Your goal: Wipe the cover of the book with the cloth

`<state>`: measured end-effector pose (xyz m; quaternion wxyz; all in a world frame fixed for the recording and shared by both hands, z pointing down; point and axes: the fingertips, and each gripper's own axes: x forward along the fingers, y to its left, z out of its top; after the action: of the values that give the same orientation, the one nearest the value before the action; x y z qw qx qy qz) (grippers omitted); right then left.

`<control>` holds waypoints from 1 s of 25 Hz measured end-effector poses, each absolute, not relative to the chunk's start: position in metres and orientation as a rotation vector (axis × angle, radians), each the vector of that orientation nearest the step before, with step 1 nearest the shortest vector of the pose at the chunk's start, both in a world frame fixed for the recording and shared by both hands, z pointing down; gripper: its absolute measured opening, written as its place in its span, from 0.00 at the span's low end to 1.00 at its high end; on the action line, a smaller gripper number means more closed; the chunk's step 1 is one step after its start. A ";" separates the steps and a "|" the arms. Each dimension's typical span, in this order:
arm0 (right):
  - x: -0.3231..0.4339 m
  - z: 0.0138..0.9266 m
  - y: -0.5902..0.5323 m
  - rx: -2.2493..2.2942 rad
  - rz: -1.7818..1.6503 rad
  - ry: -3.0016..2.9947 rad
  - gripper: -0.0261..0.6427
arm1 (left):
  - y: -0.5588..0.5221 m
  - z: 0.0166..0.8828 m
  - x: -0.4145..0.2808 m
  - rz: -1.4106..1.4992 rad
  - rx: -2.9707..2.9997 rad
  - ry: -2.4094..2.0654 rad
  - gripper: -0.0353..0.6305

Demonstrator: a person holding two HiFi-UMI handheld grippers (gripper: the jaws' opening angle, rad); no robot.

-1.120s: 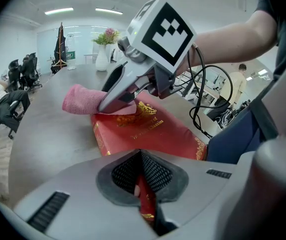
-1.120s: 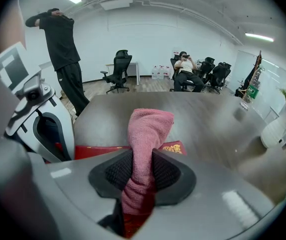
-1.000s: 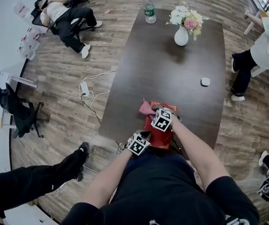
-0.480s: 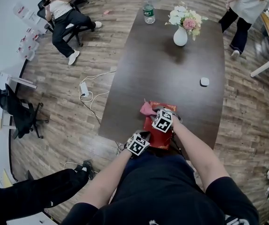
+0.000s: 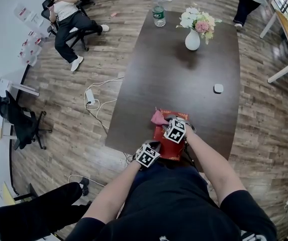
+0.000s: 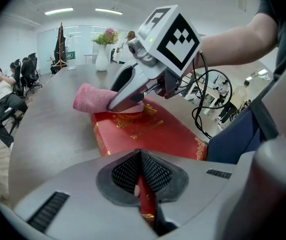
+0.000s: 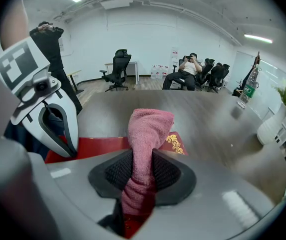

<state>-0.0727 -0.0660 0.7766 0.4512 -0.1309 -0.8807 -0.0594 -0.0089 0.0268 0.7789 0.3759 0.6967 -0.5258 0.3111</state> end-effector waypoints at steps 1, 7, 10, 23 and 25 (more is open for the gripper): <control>-0.072 0.777 -0.066 -0.323 -0.147 -2.176 0.20 | 0.028 0.780 -0.009 0.797 1.778 -1.344 0.05; -0.067 0.776 -0.068 -0.314 -0.150 -2.177 0.20 | 0.029 0.779 -0.010 0.803 1.772 -1.346 0.05; -0.065 0.776 -0.070 -0.306 -0.152 -2.179 0.20 | 0.029 0.778 -0.010 0.808 1.770 -1.345 0.05; -0.049 0.777 -0.076 -0.303 -0.154 -2.165 0.20 | 0.027 0.779 -0.008 0.804 1.783 -1.342 0.05; -0.047 0.777 -0.078 -0.301 -0.153 -2.164 0.20 | 0.027 0.779 -0.008 0.805 1.781 -1.342 0.05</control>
<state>-0.0475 -0.0781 0.7767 0.4581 -0.1222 -0.8783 -0.0622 -0.0079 0.0268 0.7791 0.3761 0.6960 -0.5246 0.3146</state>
